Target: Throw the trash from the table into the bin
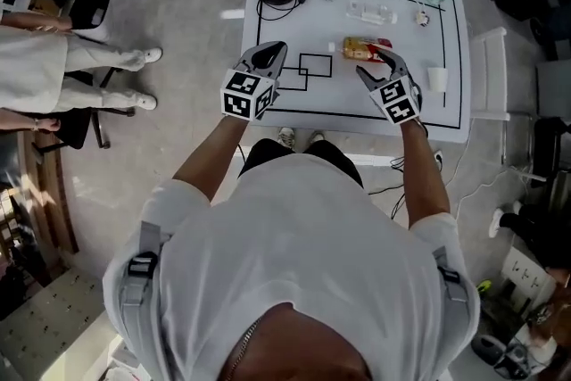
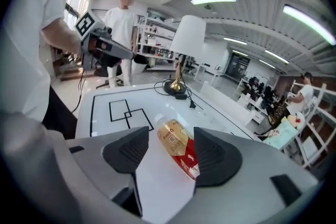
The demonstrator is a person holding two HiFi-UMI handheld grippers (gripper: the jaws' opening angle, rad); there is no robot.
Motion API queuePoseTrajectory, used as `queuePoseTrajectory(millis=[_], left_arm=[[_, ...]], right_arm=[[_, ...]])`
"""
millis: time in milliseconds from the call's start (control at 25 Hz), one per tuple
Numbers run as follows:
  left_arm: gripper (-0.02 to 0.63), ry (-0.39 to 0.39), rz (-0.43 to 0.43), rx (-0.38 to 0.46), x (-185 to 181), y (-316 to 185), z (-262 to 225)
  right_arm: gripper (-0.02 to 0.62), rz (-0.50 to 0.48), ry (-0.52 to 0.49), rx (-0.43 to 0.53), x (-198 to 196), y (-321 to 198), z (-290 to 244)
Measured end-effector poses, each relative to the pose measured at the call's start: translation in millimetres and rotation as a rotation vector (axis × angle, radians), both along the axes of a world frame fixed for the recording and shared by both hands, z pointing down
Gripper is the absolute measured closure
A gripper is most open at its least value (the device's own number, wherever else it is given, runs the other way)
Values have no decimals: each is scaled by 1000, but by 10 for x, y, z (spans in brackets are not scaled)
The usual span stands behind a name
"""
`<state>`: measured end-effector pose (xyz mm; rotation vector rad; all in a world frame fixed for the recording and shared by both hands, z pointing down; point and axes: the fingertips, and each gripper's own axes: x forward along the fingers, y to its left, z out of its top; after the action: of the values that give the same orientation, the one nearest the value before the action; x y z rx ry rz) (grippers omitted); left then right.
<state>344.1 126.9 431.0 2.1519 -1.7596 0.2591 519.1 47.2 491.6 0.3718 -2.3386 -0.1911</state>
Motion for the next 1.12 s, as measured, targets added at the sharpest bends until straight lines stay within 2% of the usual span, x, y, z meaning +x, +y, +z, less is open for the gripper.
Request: queuePoseTrajectory(millis=[200, 400, 600, 920, 1120], left_arm=[[594, 4, -72, -31, -75, 37, 91], [594, 3, -139, -46, -221, 65, 122], [594, 18, -202, -69, -283, 177, 211], [595, 18, -268, -82, -452, 255, 237], [594, 15, -290, -84, -475, 324, 216]], right_arm=[[267, -194, 202, 76, -39, -100, 355], [247, -335, 354, 172, -123, -295, 599], [245, -427, 457, 183, -119, -332, 895], [256, -454, 489, 207, -195, -456, 1006], [262, -430, 433, 182, -252, -404, 930]])
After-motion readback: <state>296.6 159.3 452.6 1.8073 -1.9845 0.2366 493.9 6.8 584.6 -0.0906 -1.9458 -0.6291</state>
